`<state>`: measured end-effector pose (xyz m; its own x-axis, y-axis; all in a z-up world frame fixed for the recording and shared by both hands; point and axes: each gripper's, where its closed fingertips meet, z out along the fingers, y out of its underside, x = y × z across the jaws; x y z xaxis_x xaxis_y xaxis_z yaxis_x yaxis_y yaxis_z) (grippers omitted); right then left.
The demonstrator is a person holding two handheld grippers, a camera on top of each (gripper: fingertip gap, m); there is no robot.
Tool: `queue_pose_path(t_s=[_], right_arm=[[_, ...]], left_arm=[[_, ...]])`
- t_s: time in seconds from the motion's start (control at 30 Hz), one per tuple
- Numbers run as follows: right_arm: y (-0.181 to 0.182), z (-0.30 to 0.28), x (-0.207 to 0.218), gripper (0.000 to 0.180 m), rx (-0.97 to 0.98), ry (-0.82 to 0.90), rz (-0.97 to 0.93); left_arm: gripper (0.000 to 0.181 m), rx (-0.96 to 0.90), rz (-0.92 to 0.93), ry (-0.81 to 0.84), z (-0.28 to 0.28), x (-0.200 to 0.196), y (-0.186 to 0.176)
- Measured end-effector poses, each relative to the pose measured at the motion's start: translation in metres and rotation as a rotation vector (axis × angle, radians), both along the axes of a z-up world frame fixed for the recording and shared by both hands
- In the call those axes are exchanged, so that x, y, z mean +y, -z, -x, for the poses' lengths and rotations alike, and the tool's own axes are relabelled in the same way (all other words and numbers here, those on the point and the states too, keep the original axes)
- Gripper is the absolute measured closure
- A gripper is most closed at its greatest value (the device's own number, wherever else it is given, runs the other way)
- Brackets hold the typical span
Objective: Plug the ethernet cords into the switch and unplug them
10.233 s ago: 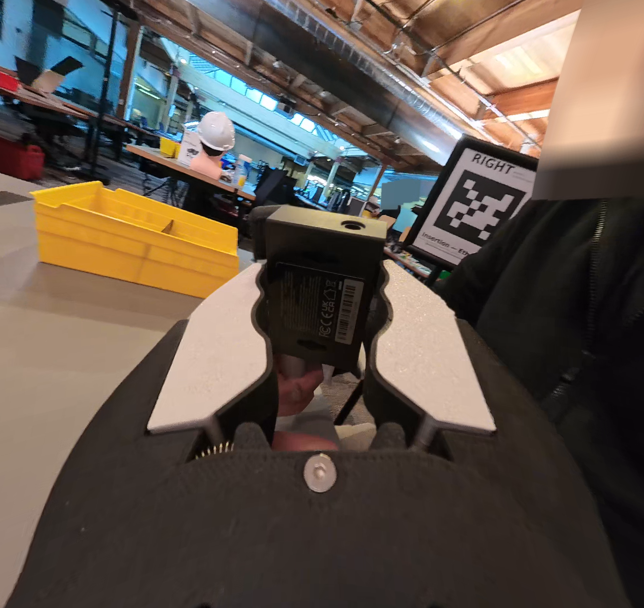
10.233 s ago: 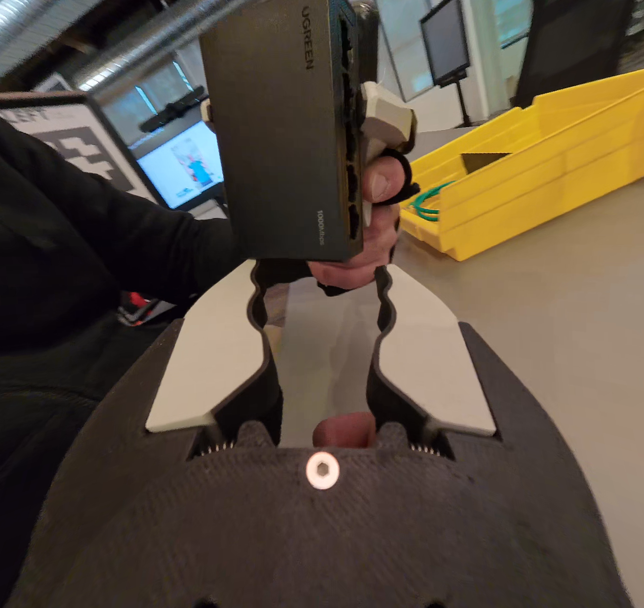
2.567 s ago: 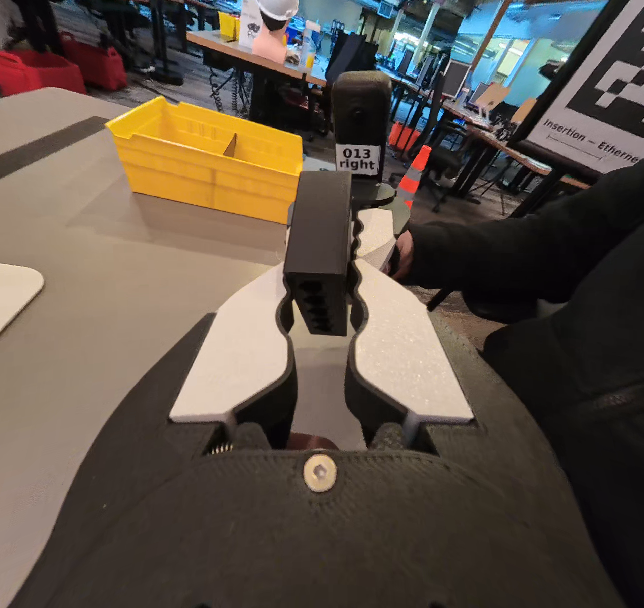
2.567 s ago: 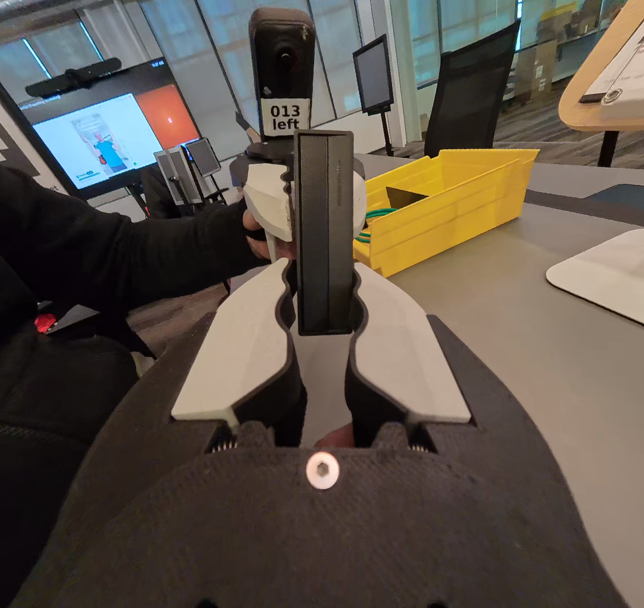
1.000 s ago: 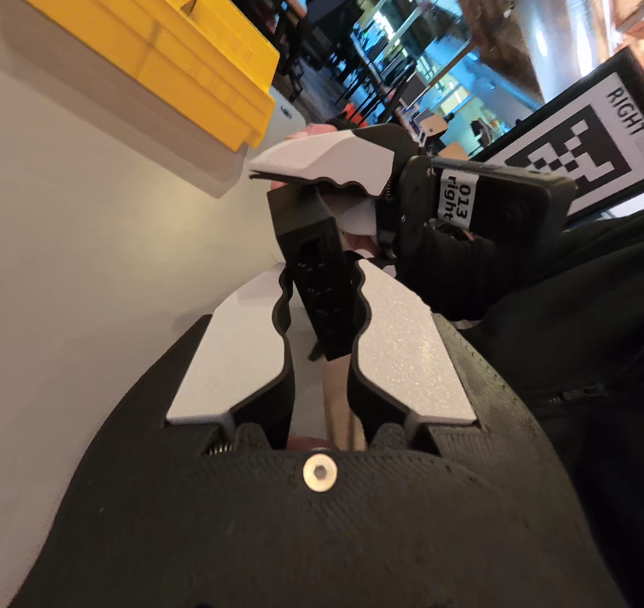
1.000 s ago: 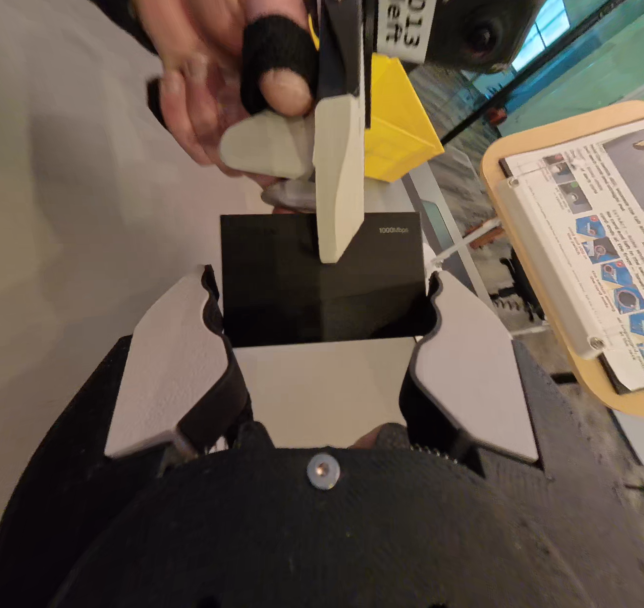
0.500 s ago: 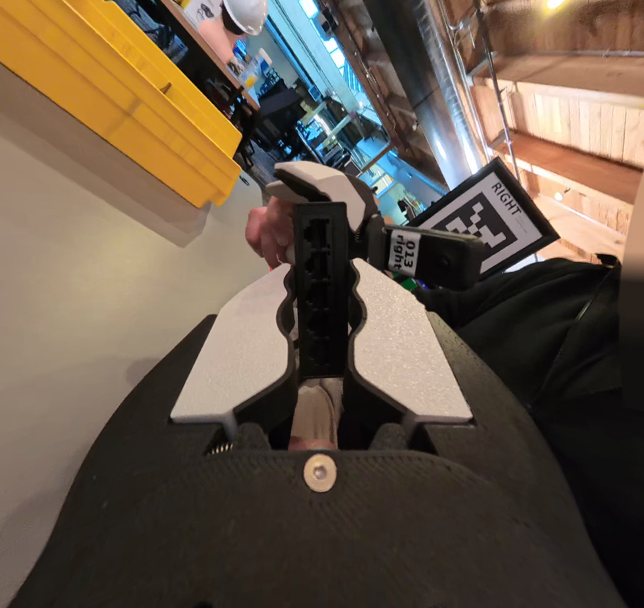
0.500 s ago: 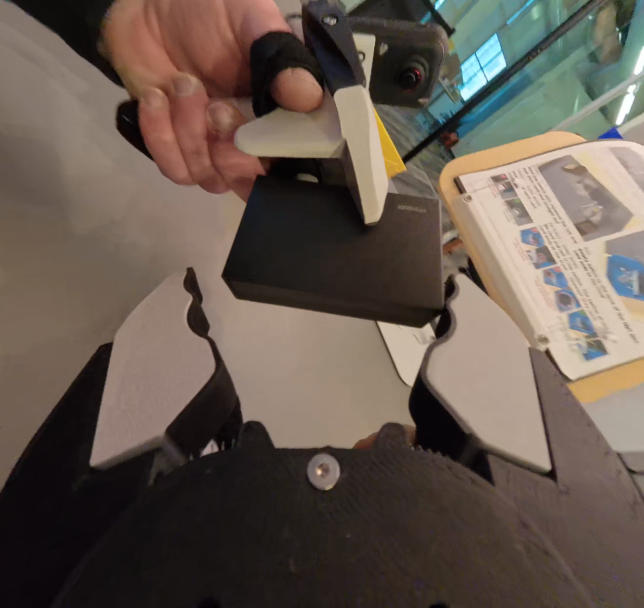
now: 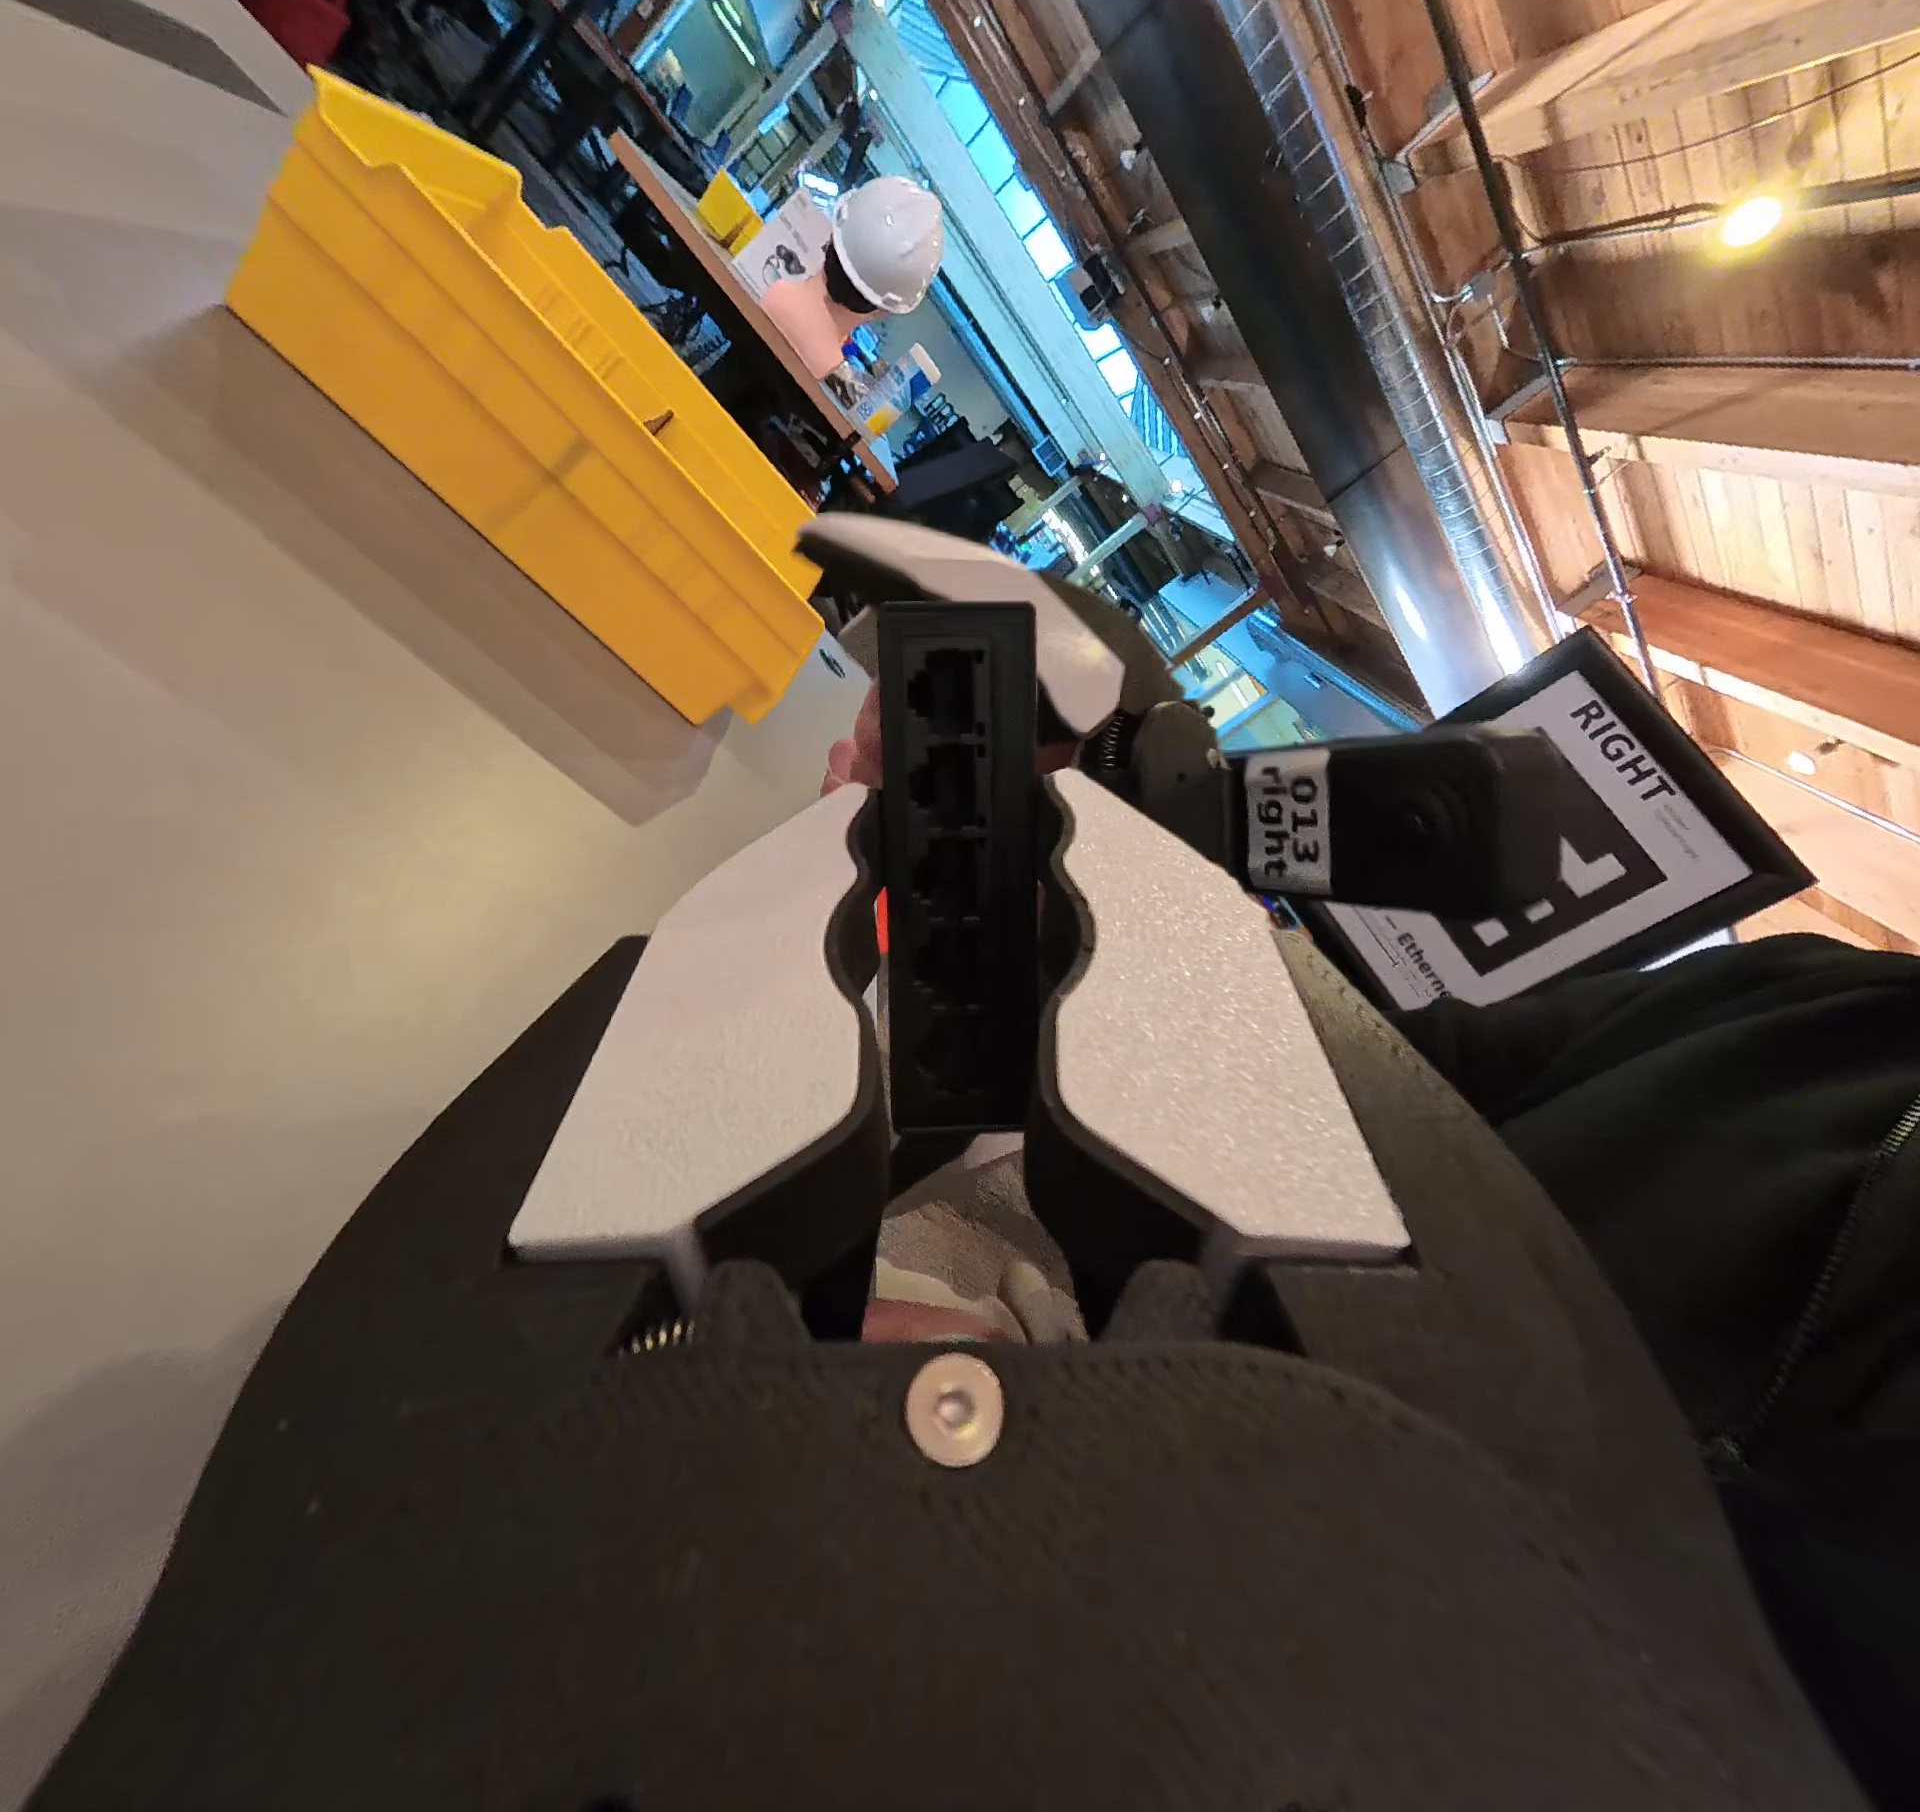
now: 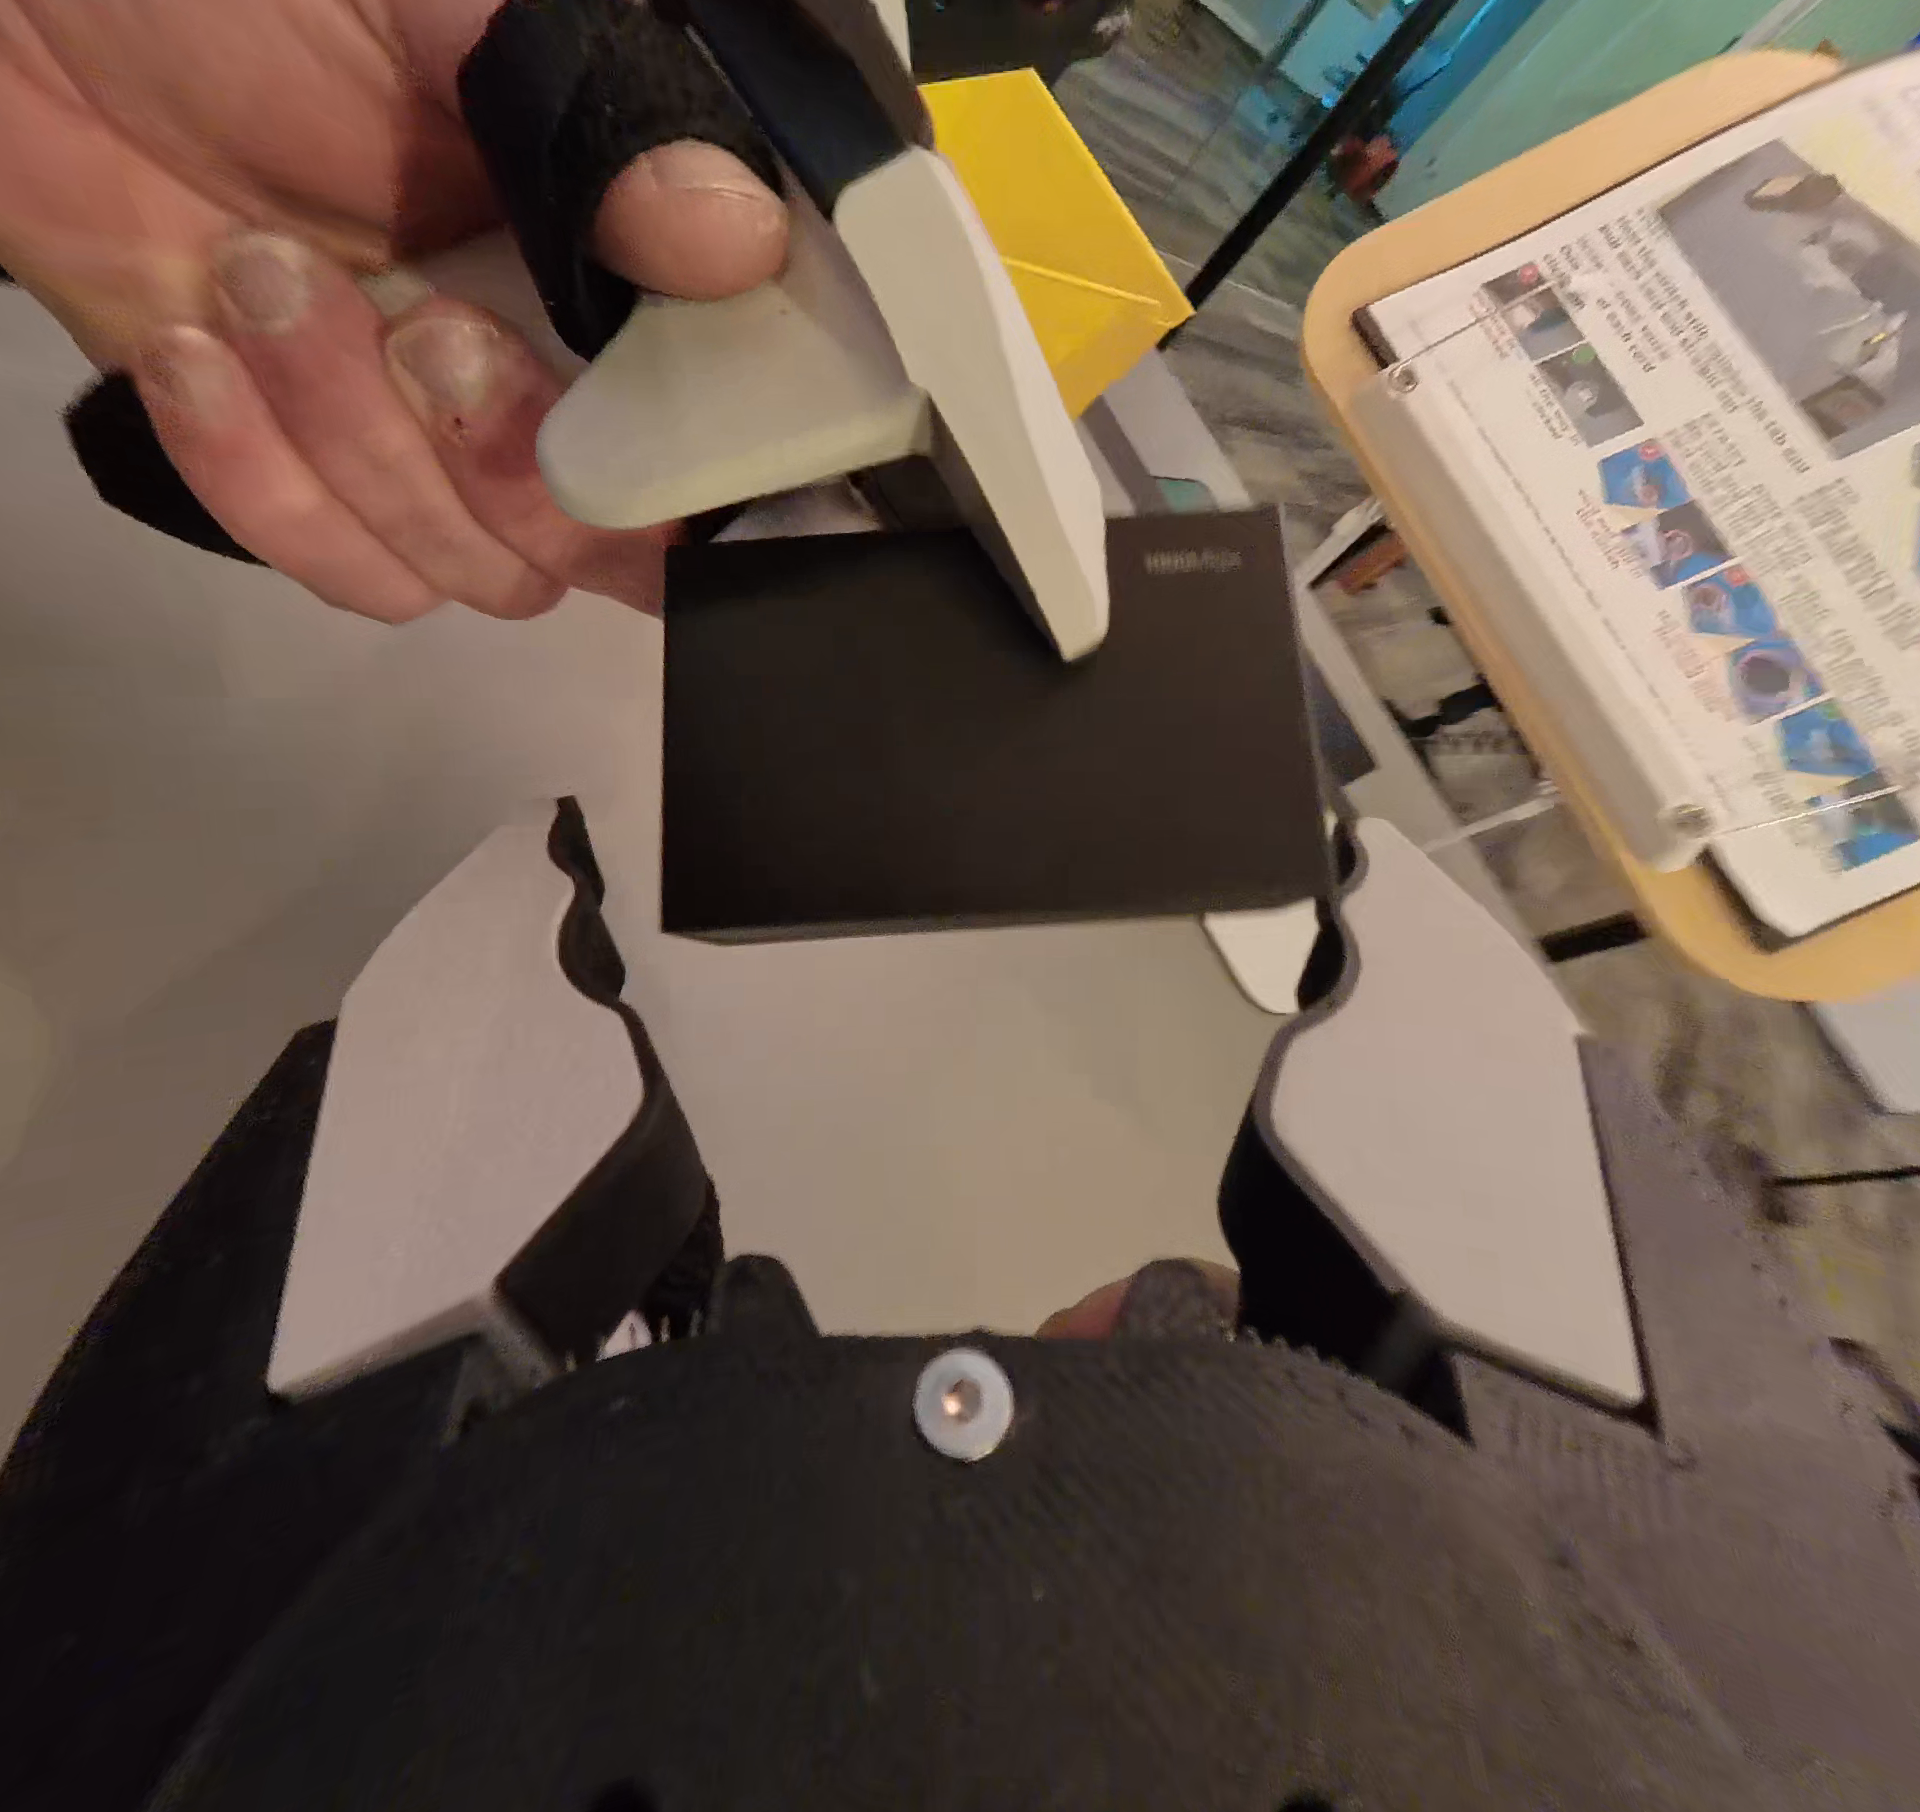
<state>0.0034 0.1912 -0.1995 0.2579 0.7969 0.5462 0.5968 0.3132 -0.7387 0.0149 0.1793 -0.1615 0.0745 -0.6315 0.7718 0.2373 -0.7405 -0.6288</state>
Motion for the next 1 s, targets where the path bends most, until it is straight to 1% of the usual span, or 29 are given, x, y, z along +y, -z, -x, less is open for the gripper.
queue_pose_path(t_s=[0.07,0.1,0.13,0.17,0.2,0.23,0.27,0.33,0.4,0.43,0.47,0.57,0.7,0.77,0.83,0.9,1.0], right_arm=[[-0.004,-0.002,-0.004,0.069,0.094,-0.038,0.115],[-0.007,-0.002,-0.007,0.074,0.167,-0.072,0.205],[-0.012,-0.002,-0.013,0.083,0.243,-0.122,0.312],[-0.019,-0.002,-0.019,0.098,0.327,-0.176,0.419],[-0.026,-0.002,-0.021,0.106,0.413,-0.211,0.523],[-0.032,-0.003,-0.021,0.111,0.485,-0.225,0.619],[-0.036,-0.003,-0.018,0.12,0.541,-0.224,0.686],[-0.038,-0.002,-0.018,0.125,0.603,-0.24,0.77],[-0.037,-0.002,-0.018,0.135,0.634,-0.254,0.829],[-0.036,0.0,-0.021,0.137,0.636,-0.273,0.866],[-0.034,0.001,-0.025,0.144,0.629,-0.301,0.902],[-0.035,0.003,-0.029,0.151,0.658,-0.34,0.987],[-0.037,0.002,-0.032,0.152,0.658,-0.374,1.04],[-0.039,0.001,-0.035,0.152,0.643,-0.387,1.071],[-0.038,0.002,-0.041,0.152,0.62,-0.399,1.116],[-0.032,0.005,-0.046,0.152,0.579,-0.4,1.148],[-0.028,0.007,-0.048,0.152,0.563,-0.4,1.163]], left_arm=[[0.154,-0.018,-0.013,-0.014,0.003,0.002,-0.003],[0.154,-0.03,-0.018,-0.025,0.006,0.003,-0.005],[0.154,-0.049,-0.028,-0.046,0.008,0.006,-0.007],[0.154,-0.065,-0.031,-0.054,0.01,0.007,-0.009],[0.154,-0.071,-0.04,-0.053,0.01,0.006,-0.01],[0.154,-0.071,-0.062,-0.063,0.01,0.006,-0.012],[0.154,-0.066,-0.087,-0.076,0.009,0.005,-0.013],[0.154,-0.061,-0.112,-0.07,0.007,0.003,-0.014],[0.154,-0.055,-0.136,-0.075,0.006,0.001,-0.015],[0.154,-0.05,-0.145,-0.072,0.005,0.0,-0.015],[0.154,-0.051,-0.159,-0.059,0.002,-0.003,-0.016],[0.154,-0.046,-0.205,-0.075,0.001,-0.005,-0.018],[0.154,0.012,-0.3,-0.055,0.001,-0.008,-0.017],[0.148,0.023,-0.322,-0.076,0.004,-0.005,-0.022],[0.146,0.084,-0.363,-0.048,0.003,-0.008,-0.02],[0.148,0.159,-0.393,0.001,-0.002,-0.014,-0.013],[0.151,0.181,-0.379,0.005,-0.003,-0.015,-0.011]])
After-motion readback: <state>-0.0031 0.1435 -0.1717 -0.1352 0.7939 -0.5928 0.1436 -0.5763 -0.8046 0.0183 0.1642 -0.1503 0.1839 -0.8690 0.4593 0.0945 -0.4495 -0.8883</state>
